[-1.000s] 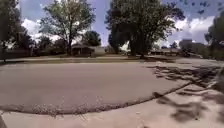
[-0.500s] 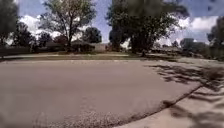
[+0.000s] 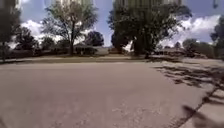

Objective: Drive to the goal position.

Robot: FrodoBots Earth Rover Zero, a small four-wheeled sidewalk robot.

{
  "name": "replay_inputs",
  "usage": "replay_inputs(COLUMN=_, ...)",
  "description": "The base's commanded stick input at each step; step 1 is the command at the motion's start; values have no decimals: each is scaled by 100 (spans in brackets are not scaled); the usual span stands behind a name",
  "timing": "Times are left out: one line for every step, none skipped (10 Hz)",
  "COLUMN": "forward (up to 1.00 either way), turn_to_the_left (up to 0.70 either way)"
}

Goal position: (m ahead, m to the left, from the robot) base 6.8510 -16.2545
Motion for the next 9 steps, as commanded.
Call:
replay_inputs(forward=70, turn_to_the_left=0)
replay_inputs(forward=70, turn_to_the_left=0)
replay_inputs(forward=70, turn_to_the_left=0)
replay_inputs(forward=70, turn_to_the_left=0)
replay_inputs(forward=70, turn_to_the_left=-9)
replay_inputs(forward=70, turn_to_the_left=-35)
replay_inputs(forward=70, turn_to_the_left=-35)
replay_inputs(forward=70, turn_to_the_left=-35)
replay_inputs(forward=70, turn_to_the_left=-35)
